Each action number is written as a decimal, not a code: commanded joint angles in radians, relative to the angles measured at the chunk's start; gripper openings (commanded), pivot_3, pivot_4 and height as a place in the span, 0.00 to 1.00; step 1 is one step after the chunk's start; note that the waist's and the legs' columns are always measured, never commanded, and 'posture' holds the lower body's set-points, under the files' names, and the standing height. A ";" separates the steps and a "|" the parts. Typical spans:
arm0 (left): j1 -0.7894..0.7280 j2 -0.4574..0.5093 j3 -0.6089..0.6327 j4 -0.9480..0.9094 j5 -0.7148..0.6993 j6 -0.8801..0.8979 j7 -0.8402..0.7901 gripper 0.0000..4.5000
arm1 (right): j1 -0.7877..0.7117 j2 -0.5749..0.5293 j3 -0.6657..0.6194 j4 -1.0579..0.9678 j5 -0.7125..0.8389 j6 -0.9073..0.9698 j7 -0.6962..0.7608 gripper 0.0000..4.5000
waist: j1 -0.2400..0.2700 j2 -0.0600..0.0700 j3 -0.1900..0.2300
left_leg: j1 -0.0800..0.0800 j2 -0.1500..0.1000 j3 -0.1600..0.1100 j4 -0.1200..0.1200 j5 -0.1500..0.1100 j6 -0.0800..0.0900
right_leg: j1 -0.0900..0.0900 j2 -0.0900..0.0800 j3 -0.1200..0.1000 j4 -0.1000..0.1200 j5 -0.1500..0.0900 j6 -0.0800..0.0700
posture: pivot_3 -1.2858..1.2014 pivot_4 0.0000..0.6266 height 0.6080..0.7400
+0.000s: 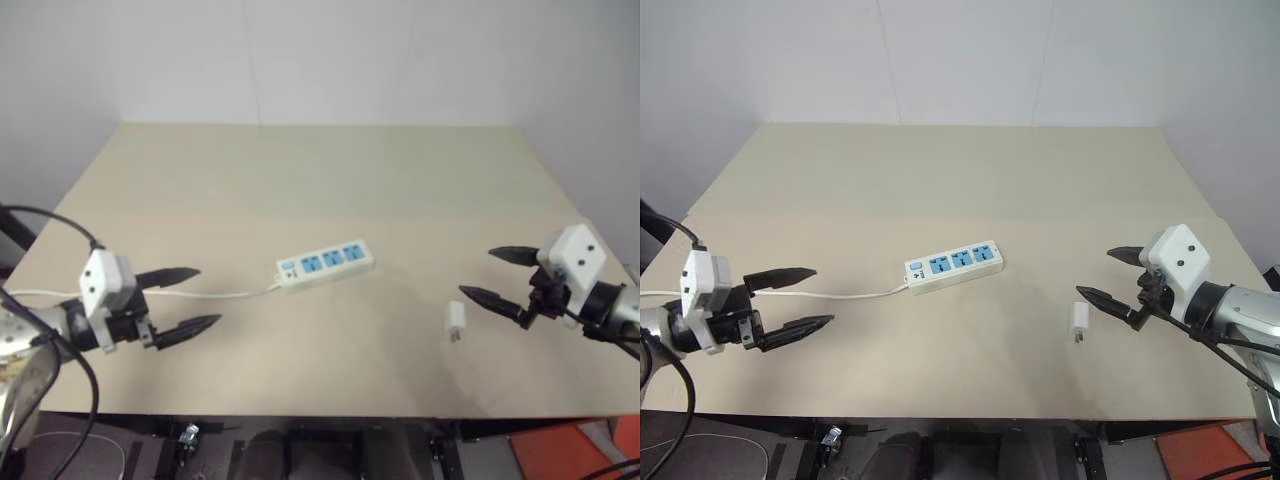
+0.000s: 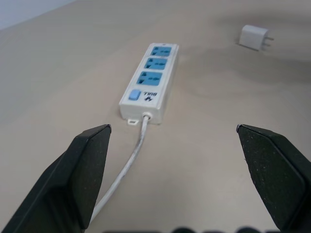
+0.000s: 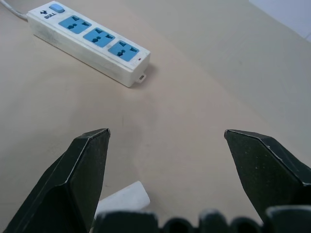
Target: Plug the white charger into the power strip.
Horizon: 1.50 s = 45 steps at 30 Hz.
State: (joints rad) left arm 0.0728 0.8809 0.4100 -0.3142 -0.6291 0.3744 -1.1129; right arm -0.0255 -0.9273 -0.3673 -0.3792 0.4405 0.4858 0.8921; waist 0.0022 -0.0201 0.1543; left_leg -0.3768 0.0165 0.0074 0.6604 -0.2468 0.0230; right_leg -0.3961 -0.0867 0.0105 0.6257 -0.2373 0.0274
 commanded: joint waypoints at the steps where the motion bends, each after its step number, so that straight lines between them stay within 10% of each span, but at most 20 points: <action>1: -0.022 0.005 0.001 0.007 0.003 -0.023 -0.013 1.00 | -0.002 -0.007 -0.026 -0.031 -0.002 -0.020 -0.005 0.99 | 0.000 0.000 0.000 | 0.000 0.000 0.000 0.000 0.000 0.000 | 0.000 0.000 0.000 0.000 0.000 0.000 | 0.52 0.24 1.00; 11: -0.047 0.009 -0.051 0.038 0.073 -0.021 0.028 1.00 | -0.003 -0.006 -0.021 -0.034 -0.004 -0.027 0.003 0.99 | 0.000 0.000 0.000 | 0.000 0.000 0.000 0.000 0.000 0.000 | 0.000 0.000 0.000 0.000 0.000 0.000 | 0.52 0.24 1.00; 27: -0.602 -0.140 -0.512 0.612 0.387 -0.095 -0.022 1.00 | 0.015 0.019 -0.011 -0.079 -0.005 -0.021 -0.029 0.99 | 0.007 -0.001 0.001 | -0.008 -0.002 0.001 0.000 0.000 0.000 | -0.007 0.000 0.001 0.001 0.001 0.001 | 0.52 0.24 1.00; 45: -0.737 -0.377 -0.513 0.869 0.387 -0.346 -0.120 1.00 | 0.038 0.018 -0.036 -0.126 0.009 0.003 -0.057 0.99 | 0.005 -0.002 0.001 | -0.008 -0.002 0.001 0.002 0.000 0.000 | -0.007 0.000 0.001 0.002 0.001 0.002 | 0.52 0.24 1.00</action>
State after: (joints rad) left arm -0.6481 0.5146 -0.1243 0.5387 -0.2360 0.0752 -1.2233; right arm 0.0270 -0.9021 -0.3669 -0.4811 0.4367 0.4893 0.8414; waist 0.0077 -0.0222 0.1555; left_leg -0.3851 0.0144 0.0082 0.6621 -0.2467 0.0232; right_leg -0.4031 -0.0865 0.0114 0.6276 -0.2358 0.0297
